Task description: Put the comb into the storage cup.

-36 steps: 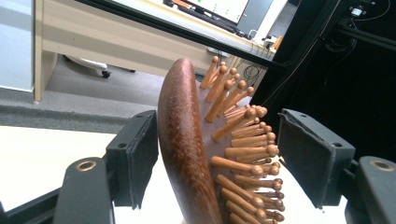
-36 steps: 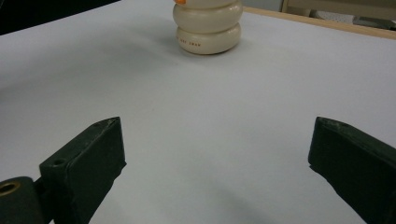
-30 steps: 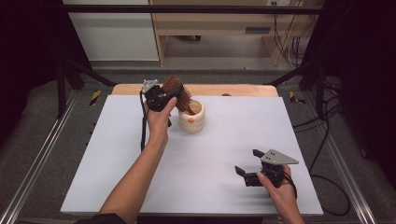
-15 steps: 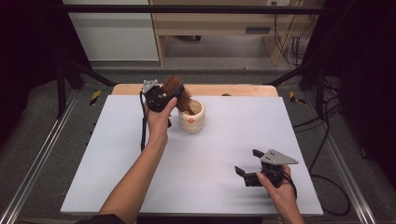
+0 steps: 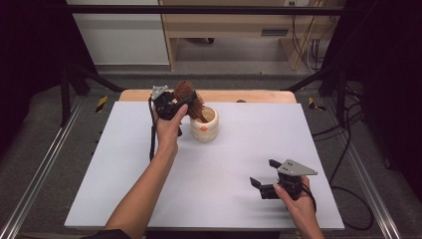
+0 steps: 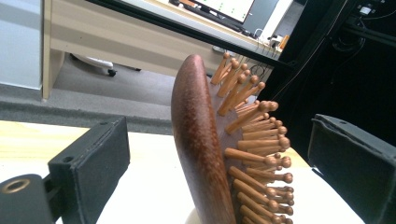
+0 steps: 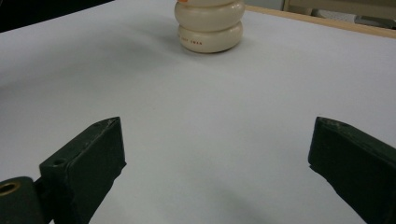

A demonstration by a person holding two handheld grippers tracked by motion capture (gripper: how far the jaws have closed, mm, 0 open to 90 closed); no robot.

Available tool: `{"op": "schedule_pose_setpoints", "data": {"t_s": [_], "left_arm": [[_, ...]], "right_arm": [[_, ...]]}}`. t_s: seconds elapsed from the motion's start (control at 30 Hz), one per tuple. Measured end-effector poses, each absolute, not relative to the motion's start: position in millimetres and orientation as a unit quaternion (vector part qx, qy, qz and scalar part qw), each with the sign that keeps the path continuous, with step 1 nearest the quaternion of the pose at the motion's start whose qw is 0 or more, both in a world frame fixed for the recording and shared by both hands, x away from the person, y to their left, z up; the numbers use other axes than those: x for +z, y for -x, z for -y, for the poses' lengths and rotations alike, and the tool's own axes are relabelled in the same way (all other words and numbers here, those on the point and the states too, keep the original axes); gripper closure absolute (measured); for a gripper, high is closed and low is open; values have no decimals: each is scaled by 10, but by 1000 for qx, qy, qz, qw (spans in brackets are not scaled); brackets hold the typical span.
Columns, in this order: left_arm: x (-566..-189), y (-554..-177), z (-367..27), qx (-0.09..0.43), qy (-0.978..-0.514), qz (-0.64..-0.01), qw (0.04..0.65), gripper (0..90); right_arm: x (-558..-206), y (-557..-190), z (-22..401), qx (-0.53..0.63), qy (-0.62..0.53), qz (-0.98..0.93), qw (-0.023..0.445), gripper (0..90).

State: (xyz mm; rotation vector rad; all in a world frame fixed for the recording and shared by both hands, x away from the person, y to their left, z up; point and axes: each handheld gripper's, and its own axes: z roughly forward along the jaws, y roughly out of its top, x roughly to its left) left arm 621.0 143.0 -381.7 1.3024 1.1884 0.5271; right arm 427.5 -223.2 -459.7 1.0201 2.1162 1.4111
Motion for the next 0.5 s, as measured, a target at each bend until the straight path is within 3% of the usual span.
{"op": "schedule_pose_setpoints", "data": {"t_s": [0.5], "left_arm": [[-3805, -6148, -1446, 239, -575, -504, 598, 47]], "right_arm": [[-4596, -4280, 2230, 504, -363, -758, 200, 42]]}}
